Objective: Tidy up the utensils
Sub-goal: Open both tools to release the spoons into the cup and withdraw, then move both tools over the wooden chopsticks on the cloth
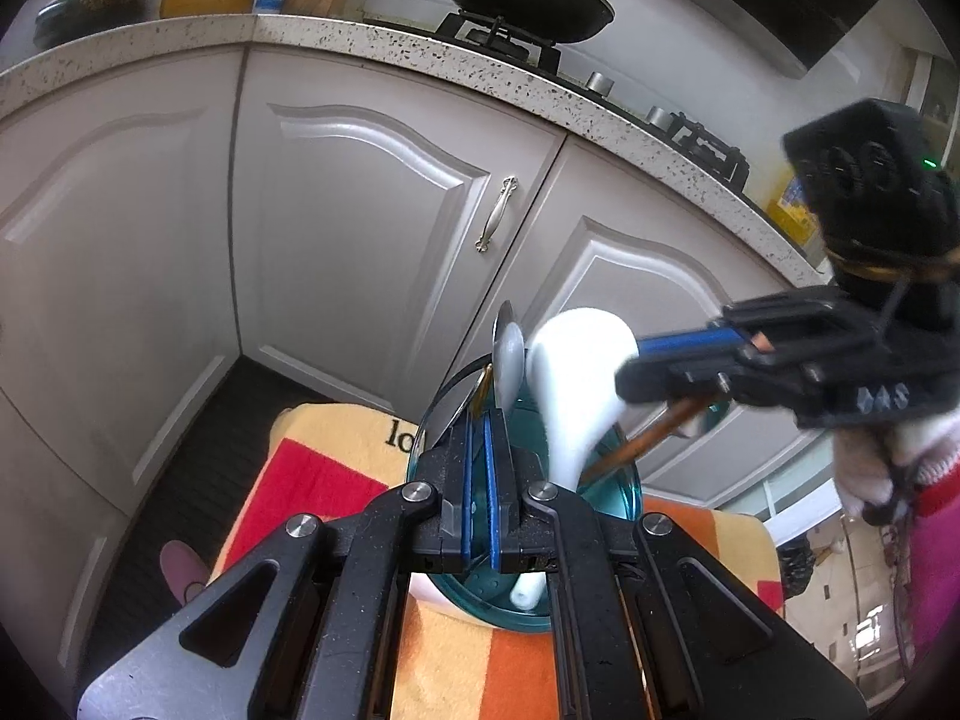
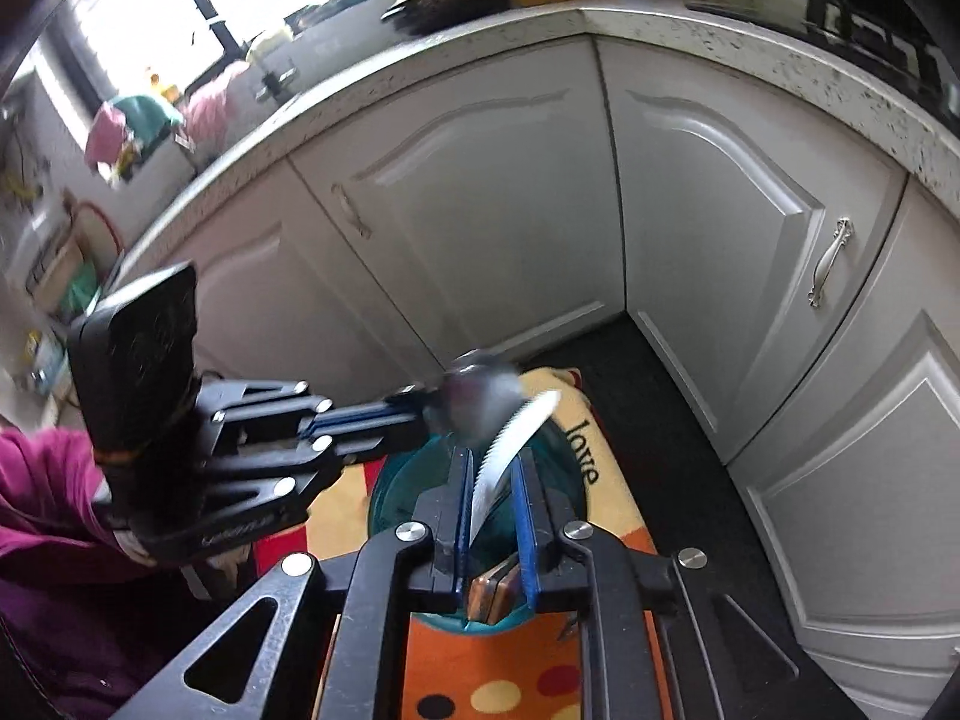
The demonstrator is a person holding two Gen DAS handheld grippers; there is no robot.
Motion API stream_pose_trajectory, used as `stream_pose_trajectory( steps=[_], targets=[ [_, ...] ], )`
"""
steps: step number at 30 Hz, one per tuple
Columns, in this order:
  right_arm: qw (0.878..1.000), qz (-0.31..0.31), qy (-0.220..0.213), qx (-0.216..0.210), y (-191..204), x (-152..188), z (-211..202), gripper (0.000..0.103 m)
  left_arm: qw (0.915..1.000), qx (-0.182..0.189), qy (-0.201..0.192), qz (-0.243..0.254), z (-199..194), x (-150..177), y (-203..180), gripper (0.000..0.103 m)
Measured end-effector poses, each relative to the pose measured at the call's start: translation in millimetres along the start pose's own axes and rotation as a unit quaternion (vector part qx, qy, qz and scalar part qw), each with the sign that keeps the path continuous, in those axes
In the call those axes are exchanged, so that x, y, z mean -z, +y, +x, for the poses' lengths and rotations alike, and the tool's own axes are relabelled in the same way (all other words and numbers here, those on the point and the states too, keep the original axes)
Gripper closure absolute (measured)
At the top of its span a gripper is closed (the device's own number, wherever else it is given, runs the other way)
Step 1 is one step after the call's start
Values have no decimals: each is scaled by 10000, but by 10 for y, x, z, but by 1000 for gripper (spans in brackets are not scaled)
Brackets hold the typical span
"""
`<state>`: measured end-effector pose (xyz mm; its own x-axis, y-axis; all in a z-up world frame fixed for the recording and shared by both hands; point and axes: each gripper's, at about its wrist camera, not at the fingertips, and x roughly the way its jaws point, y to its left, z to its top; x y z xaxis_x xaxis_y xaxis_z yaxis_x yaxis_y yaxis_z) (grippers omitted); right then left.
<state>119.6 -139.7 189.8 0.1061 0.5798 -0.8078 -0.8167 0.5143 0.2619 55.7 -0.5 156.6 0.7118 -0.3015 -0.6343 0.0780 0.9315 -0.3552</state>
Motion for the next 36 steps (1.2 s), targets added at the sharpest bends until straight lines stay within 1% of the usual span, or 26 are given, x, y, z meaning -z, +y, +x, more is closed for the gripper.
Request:
stream_pose_trajectory(
  steps=[2,7,8,9,10,11,12,13,14,15,17,21,23,25,28,30,33,36],
  targets=[
    [9999,-109,41,72,82,24,2,91,10000,-5,14,6,4,3,-1,101],
    [9997,-184,120,92,236,126,-71,91,10000,42,46,-47,-22,-8,19,101],
    [9996,-147,124,189,252,151,-93,91,10000,58,51,-56,-41,-11,21,100],
    [9997,-62,124,181,222,184,-128,91,9999,73,59,-63,-62,-14,18,100],
    [9998,-4,109,168,219,195,-154,91,9999,81,63,-70,-84,-11,16,97],
    [9998,17,50,217,229,216,-205,91,9999,91,65,-78,-110,-9,10,89],
    [9993,43,-23,362,243,234,-264,88,9999,118,58,-90,-143,-6,3,85],
    [9991,80,-69,419,250,250,-307,79,9998,141,50,-95,-164,-8,-2,78],
    [9988,142,-145,436,258,267,-361,73,9998,170,39,-87,-201,-5,-15,72],
    [9984,217,-264,461,266,293,-426,69,9998,182,24,-69,-238,-3,-28,69],
    [9973,351,-426,480,287,349,-523,69,9998,184,-9,-25,-311,1,-53,61],
    [9921,768,-805,586,353,520,-718,67,9998,195,-34,71,-466,24,-92,56],
    [9880,980,-1037,599,407,642,-822,65,9997,217,-74,118,-545,41,-115,46],
    [9832,1171,-1230,666,473,772,-911,62,9995,230,-121,198,-639,68,-152,42],
    [9757,1476,-1483,646,590,985,-1016,61,9990,227,-136,361,-748,130,-245,39],
    [9704,1656,-1618,687,663,1123,-1067,60,9986,236,-121,468,-804,195,-311,39],
    [9658,1812,-1694,760,757,1318,-1076,58,9978,226,-85,610,-850,294,-382,38],
    [9642,1878,-1658,866,865,1483,-1034,54,9973,233,-19,697,-857,387,-453,38]
  ],
)
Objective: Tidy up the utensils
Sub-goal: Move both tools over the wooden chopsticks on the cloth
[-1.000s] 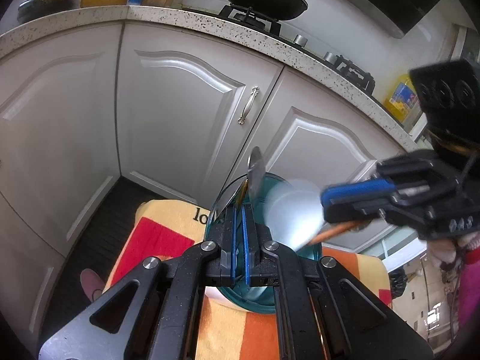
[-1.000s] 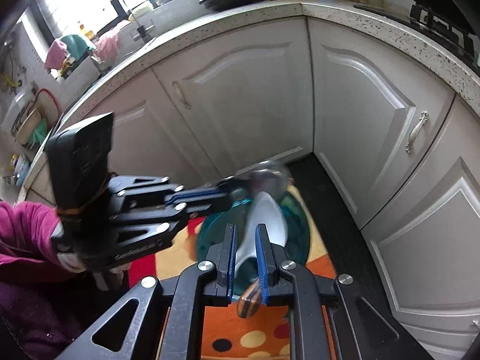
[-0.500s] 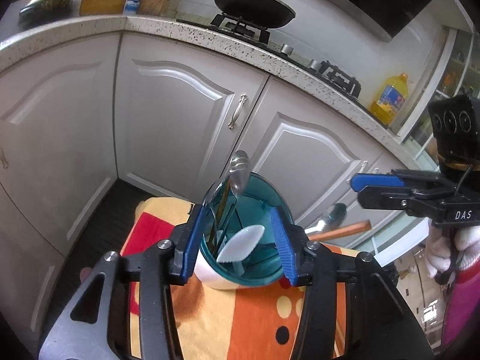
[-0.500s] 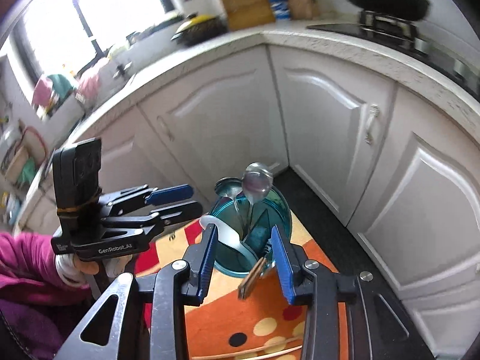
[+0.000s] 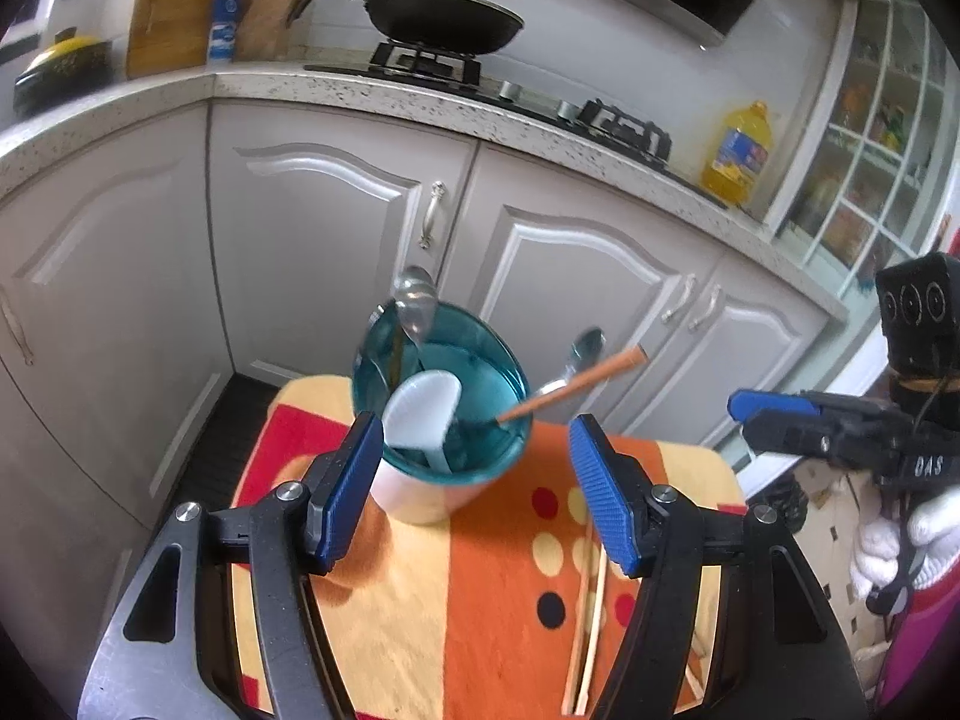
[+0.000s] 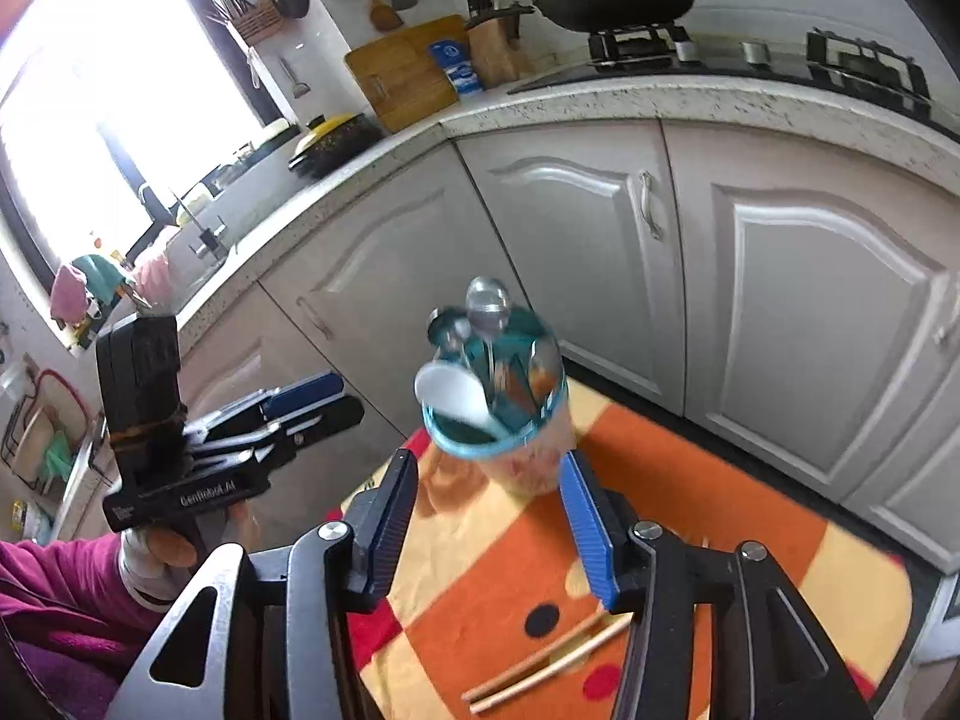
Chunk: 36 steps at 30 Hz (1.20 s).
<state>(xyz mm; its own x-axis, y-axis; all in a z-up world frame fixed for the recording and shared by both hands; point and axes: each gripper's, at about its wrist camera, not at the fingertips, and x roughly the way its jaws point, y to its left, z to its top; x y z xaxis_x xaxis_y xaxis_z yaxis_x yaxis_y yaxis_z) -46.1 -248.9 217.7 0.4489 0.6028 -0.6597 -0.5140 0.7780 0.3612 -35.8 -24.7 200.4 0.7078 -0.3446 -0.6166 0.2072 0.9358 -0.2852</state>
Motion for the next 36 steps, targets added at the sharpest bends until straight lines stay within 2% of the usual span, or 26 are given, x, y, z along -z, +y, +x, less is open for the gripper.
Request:
stream_pose_trajectory(
  steps=[4,7,19,22,27,31,36],
  targets=[
    [9998,203,14,78,6,266,3,49,9999,23,96,55,21,95,-89,38],
    [9989,265,94,368,-2,446,24,49,9997,34,177,164,54,176,-176,38],
    [9919,834,192,936,-264,1078,-31,49,9977,225,390,509,178,401,-477,38],
    [9886,906,262,1173,-343,1202,-18,49,9967,366,467,547,218,457,-530,38],
    [9807,1175,346,1521,-571,1422,62,50,9925,623,895,562,414,601,-582,38],
    [9740,1168,590,1847,-740,1551,244,61,9884,703,1213,582,588,719,-627,39],
    [9693,1028,820,2076,-854,1616,420,63,9842,729,1476,653,762,828,-698,39]
  ],
)
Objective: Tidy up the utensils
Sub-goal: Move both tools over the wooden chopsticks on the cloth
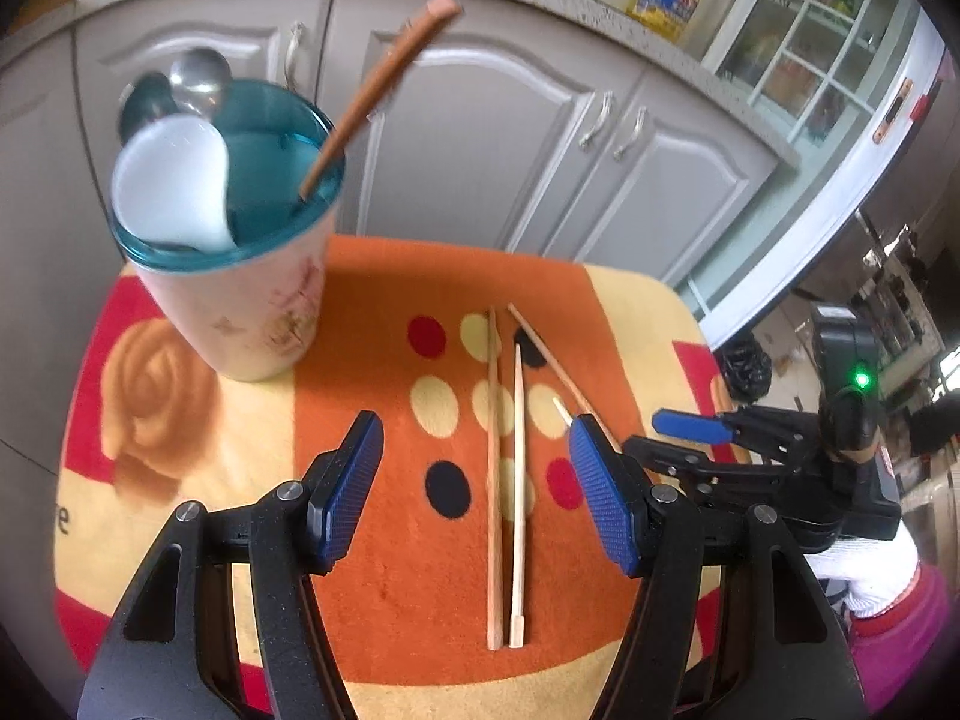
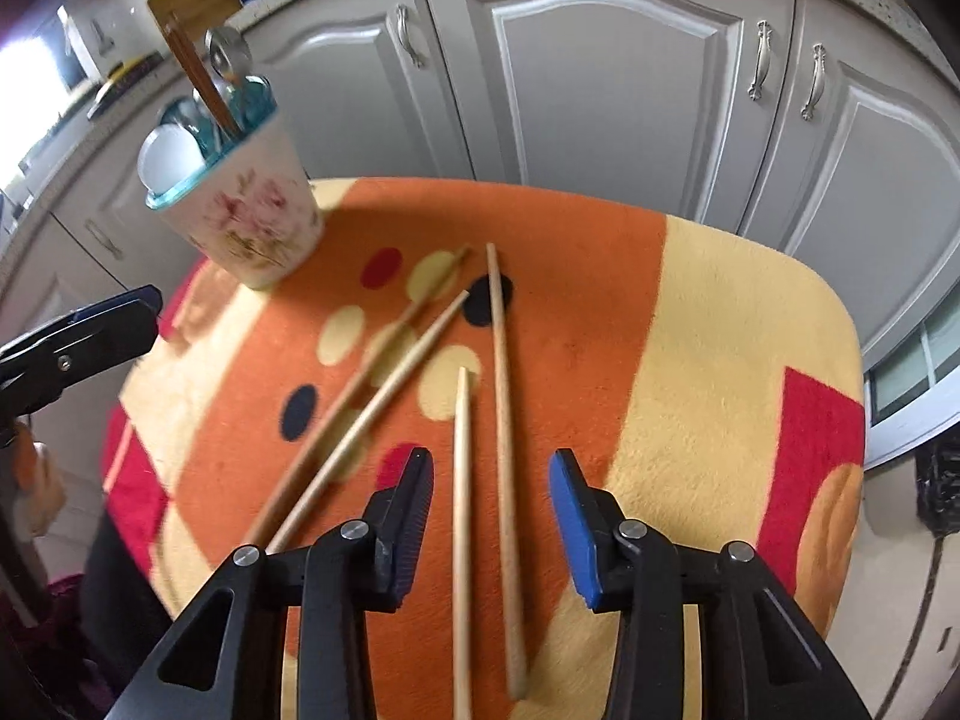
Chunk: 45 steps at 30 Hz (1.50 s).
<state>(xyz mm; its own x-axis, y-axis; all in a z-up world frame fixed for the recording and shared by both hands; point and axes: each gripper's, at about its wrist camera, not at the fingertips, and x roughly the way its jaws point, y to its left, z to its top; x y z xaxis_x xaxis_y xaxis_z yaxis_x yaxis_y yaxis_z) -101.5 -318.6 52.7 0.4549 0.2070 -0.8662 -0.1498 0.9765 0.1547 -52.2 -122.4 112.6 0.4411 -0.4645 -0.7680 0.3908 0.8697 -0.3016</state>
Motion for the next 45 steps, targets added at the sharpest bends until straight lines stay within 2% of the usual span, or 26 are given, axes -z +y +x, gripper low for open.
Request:
stream_pose_trajectory(
  steps=[2,6,14,23,28,36,45],
  targets=[
    [10000,30,28,25,-26,-10,46,63,10000,-47,62,9,63,16,-5,39],
    [9994,-32,73,340,-57,-22,143,63,9997,-98,203,81,188,50,-49,39],
    [9990,-90,242,372,-59,9,239,63,9990,-154,392,174,348,88,-93,39],
    [9968,-153,275,741,-92,-9,354,63,9985,-219,459,218,468,67,-88,39],
    [9982,85,209,564,-197,-31,319,63,9979,-267,549,200,570,63,-51,39],
    [9986,-68,235,475,-238,-180,375,63,9963,-326,738,292,792,-61,-70,39],
    [9965,-530,389,522,-164,-391,540,63,9913,-590,1011,599,1049,-215,-132,39]
  ],
)
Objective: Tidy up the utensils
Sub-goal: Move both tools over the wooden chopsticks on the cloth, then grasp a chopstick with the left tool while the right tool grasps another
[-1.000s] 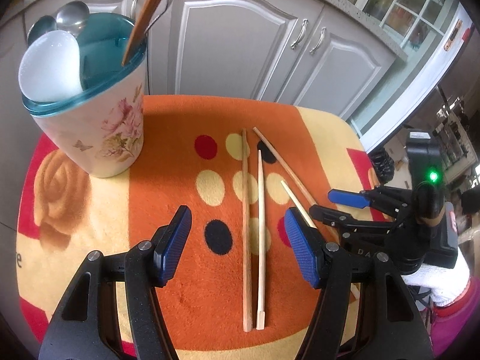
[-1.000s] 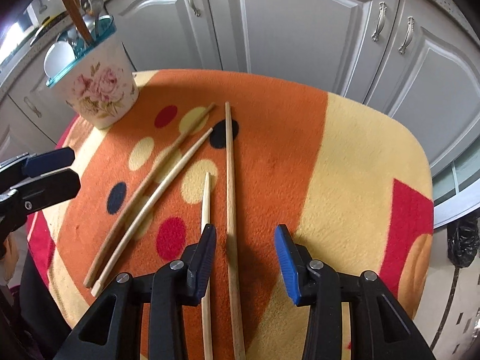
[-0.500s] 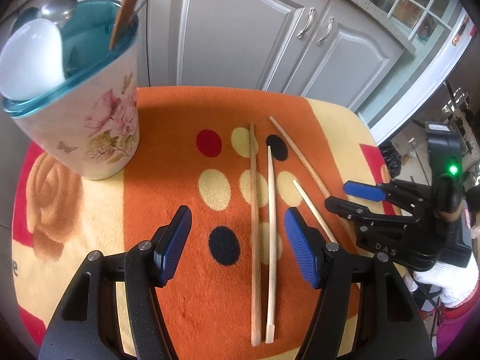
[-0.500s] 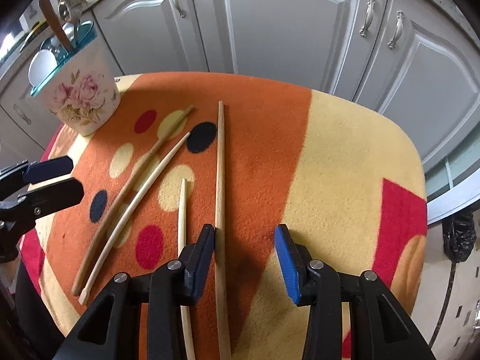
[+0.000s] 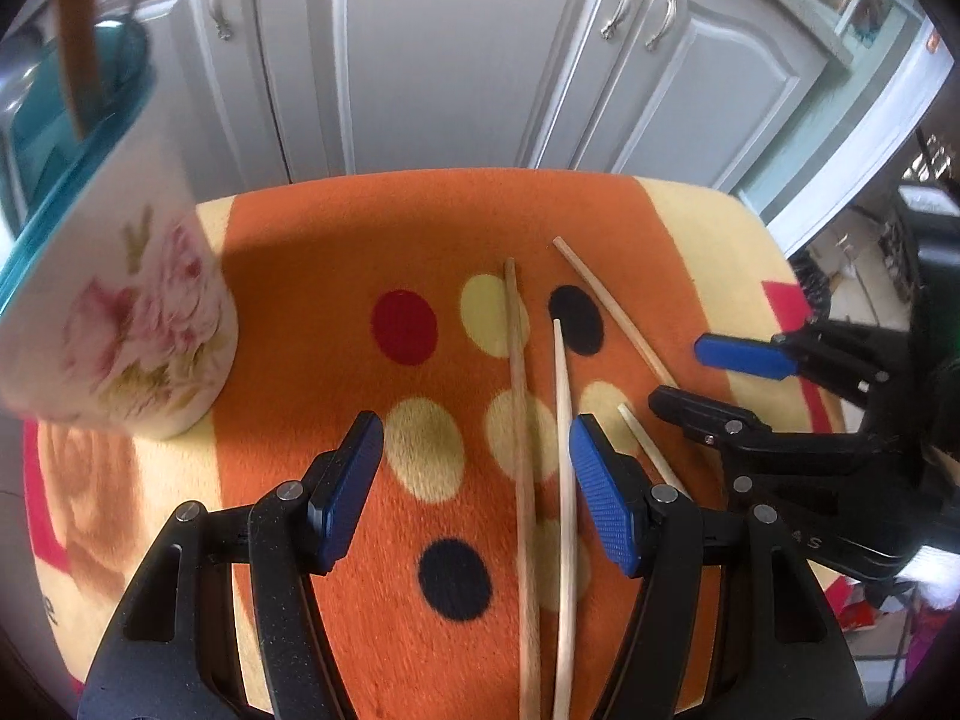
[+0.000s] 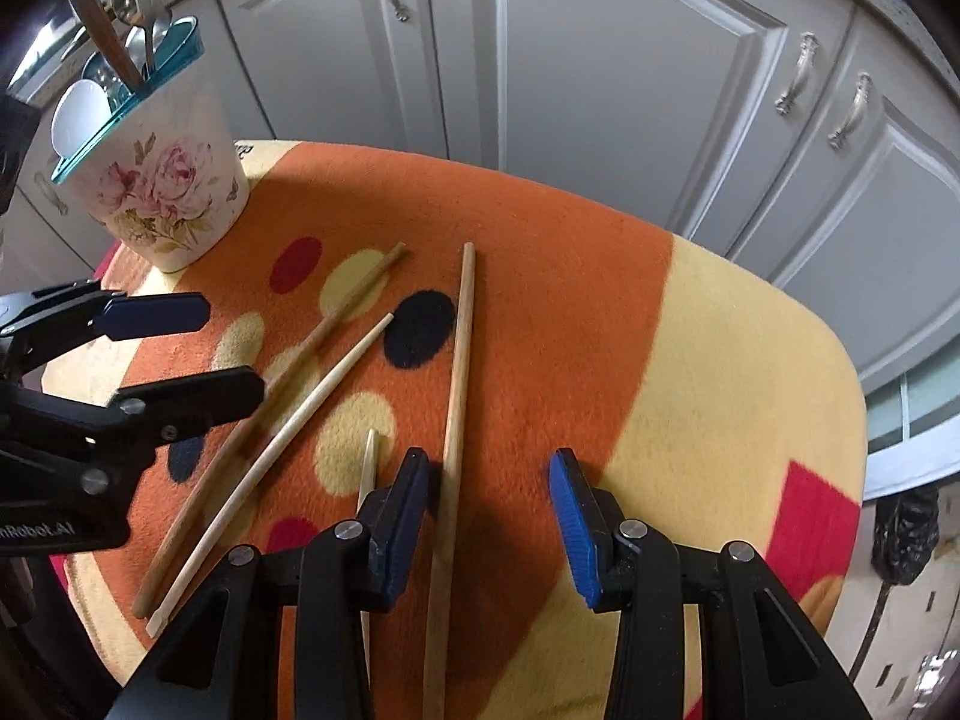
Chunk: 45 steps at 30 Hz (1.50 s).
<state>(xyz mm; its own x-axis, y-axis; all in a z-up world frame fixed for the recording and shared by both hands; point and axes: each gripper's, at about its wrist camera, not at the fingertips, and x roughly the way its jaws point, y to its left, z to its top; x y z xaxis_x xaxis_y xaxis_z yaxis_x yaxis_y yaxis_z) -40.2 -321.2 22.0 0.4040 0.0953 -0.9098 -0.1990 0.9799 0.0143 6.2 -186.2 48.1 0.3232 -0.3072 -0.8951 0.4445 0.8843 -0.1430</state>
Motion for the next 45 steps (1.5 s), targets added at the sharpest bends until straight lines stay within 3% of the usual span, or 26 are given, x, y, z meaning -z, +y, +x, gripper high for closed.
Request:
stream_pose_trajectory(
  steps=[21,26,32,33,34,35,37,39,45],
  targets=[
    [9989,-305,314,-176,7,-257,121,60,9987,-263,415,157,228,-101,-33,38],
    [9982,-476,325,-148,21,-305,145,61,9981,-243,535,170,272,-168,-80,32],
    [9968,-715,267,-244,58,-317,116,80,9959,-480,534,549,362,-170,-274,30],
    [9962,-783,253,-278,76,-312,107,87,9958,-483,474,611,361,-165,-291,33],
    [9958,-818,244,-330,86,-298,101,93,9961,-448,394,655,349,-163,-304,48],
    [9957,-826,235,-361,95,-278,86,94,9964,-404,328,675,325,-167,-311,73],
    [9959,-780,212,-411,85,-257,66,94,9978,-196,397,497,297,-190,-273,97],
    [9963,-675,212,-489,60,-218,42,95,9985,92,464,261,276,-172,-210,98],
    [9962,-524,203,-671,-3,-85,-71,96,9994,183,277,117,78,-29,-116,98]
  ],
)
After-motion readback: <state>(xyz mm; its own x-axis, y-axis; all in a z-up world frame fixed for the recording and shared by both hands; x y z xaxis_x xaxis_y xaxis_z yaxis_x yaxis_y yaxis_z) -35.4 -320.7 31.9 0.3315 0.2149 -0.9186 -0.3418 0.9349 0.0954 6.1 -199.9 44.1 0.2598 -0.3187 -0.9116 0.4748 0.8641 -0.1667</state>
